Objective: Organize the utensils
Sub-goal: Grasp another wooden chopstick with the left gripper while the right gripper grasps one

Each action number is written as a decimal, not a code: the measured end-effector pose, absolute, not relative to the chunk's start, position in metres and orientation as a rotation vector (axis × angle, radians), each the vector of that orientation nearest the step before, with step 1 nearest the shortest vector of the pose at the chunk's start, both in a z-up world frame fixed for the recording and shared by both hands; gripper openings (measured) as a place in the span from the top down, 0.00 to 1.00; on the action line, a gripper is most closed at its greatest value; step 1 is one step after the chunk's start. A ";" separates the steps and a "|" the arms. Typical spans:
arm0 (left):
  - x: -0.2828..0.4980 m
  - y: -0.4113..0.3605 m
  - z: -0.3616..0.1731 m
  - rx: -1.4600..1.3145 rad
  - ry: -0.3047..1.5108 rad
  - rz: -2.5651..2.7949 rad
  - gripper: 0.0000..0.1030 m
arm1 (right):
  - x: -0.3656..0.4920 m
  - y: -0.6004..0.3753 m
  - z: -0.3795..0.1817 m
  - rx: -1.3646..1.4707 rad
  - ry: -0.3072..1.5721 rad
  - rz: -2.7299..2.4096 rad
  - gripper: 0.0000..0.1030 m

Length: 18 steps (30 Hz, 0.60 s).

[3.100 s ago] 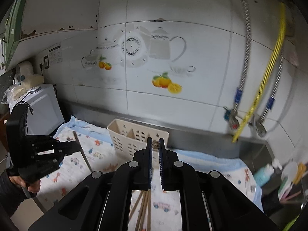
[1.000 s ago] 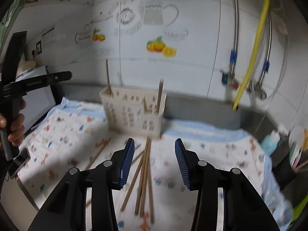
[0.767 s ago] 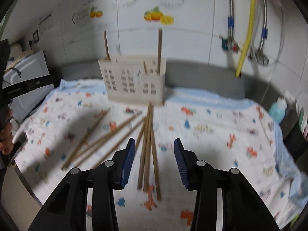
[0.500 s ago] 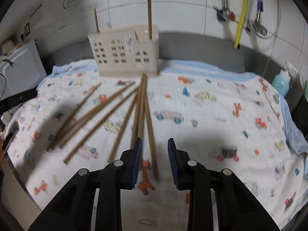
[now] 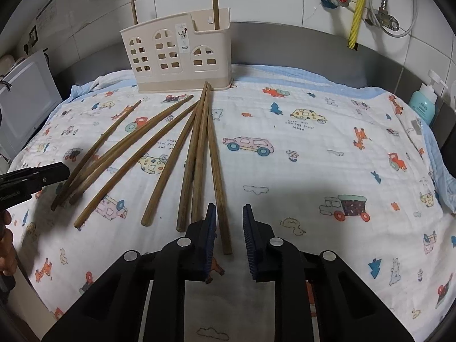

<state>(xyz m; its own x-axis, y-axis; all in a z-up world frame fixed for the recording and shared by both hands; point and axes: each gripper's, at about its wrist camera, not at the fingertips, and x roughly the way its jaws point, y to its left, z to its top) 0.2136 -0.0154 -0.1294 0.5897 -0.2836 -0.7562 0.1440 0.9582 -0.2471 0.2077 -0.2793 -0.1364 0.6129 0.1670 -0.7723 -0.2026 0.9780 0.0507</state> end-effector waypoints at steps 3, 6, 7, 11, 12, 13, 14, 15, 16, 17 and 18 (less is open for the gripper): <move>0.218 -0.015 -0.136 -0.178 0.925 -0.235 0.76 | 0.209 -0.280 -0.138 -0.039 0.886 0.213 0.84; 0.220 -0.013 -0.139 -0.197 0.933 -0.229 0.76 | 0.211 -0.280 -0.139 -0.041 0.890 0.214 0.85; 0.221 -0.013 -0.140 -0.199 0.932 -0.228 0.78 | 0.211 -0.280 -0.140 -0.041 0.890 0.215 0.86; 0.223 -0.011 -0.141 -0.205 0.934 -0.224 0.82 | 0.213 -0.279 -0.140 -0.042 0.890 0.222 0.86; 0.223 -0.011 -0.141 -0.205 0.936 -0.223 0.82 | 0.214 -0.279 -0.140 -0.042 0.890 0.224 0.86; 0.223 -0.011 -0.141 -0.203 0.935 -0.223 0.82 | 0.214 -0.279 -0.141 -0.041 0.892 0.227 0.86; 0.223 -0.012 -0.141 -0.198 0.935 -0.220 0.82 | 0.215 -0.278 -0.141 -0.043 0.894 0.229 0.86; 0.223 -0.012 -0.141 -0.190 0.935 -0.218 0.82 | 0.215 -0.276 -0.142 -0.047 0.897 0.234 0.87; 0.223 -0.014 -0.141 -0.183 0.934 -0.215 0.82 | 0.214 -0.274 -0.143 -0.051 0.898 0.236 0.87; 0.223 -0.014 -0.141 -0.181 0.934 -0.215 0.82 | 0.214 -0.273 -0.144 -0.059 0.899 0.234 0.87; 0.223 -0.015 -0.141 -0.176 0.934 -0.214 0.82 | 0.214 -0.272 -0.145 -0.063 0.900 0.232 0.87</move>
<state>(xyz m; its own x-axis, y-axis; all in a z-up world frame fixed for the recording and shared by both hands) 0.2231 -0.0149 -0.1411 0.5763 -0.2574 -0.7756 0.1060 0.9646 -0.2414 0.2142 -0.2723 -0.1451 0.5987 0.1737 -0.7819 -0.2264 0.9731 0.0428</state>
